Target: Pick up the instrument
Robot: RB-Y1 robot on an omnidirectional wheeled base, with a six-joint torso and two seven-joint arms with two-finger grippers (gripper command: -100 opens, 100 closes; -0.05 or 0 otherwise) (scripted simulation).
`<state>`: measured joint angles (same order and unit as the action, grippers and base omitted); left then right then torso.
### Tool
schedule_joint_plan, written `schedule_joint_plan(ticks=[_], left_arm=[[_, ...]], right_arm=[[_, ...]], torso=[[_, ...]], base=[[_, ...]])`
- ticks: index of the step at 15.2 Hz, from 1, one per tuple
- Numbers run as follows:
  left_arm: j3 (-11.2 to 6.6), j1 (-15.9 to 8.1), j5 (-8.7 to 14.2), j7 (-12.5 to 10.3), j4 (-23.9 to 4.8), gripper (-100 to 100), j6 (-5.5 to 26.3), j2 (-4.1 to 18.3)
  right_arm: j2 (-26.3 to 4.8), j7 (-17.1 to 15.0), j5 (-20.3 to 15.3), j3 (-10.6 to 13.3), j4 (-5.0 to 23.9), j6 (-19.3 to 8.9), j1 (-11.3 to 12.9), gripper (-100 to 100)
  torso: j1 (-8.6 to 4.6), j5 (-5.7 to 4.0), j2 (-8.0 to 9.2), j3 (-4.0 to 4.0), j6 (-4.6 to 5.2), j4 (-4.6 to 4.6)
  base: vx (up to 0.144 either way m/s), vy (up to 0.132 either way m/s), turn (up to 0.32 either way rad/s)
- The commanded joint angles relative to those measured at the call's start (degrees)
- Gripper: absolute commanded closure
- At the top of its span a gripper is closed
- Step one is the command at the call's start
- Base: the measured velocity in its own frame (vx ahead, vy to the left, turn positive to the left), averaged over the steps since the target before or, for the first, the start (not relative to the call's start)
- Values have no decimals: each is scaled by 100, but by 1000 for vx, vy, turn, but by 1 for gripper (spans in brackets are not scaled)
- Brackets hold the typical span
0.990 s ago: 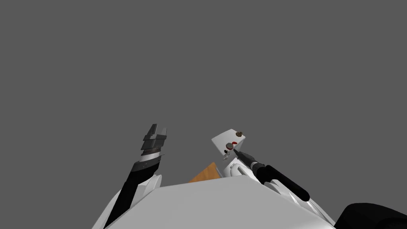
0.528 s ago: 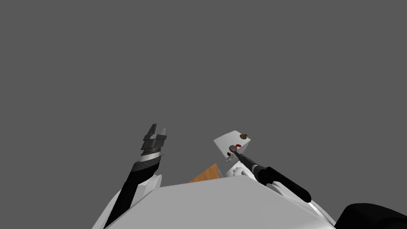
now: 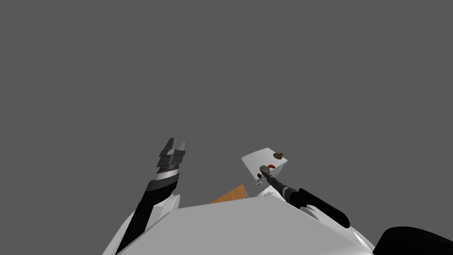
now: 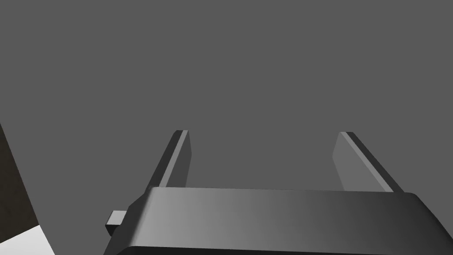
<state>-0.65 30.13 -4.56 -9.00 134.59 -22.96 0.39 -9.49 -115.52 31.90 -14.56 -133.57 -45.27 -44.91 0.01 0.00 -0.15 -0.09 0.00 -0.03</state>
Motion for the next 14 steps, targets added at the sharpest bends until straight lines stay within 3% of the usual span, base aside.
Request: schedule_joint_plan(ticks=[1, 6, 14], left_arm=[[0, 0, 0, 0, 0, 0, 0, 0], [0, 0, 0, 0, 0, 0, 0, 0], [0, 0, 0, 0, 0, 0, 0, 0]], right_arm=[[12, -160, 21, -16, -18, -90, -17, -100], [92, -809, 190, -113, -45, -575, -113, -100], [171, -1503, 342, -201, -69, -1010, -199, -100]], torso=[[0, 0, 0, 0, 0, 0], [0, 0, -1, 0, 1, 0], [1, 0, 0, 0, 1, 0]], base=[[18, -4, 49], [25, -1, 149], [25, -3, 106]])
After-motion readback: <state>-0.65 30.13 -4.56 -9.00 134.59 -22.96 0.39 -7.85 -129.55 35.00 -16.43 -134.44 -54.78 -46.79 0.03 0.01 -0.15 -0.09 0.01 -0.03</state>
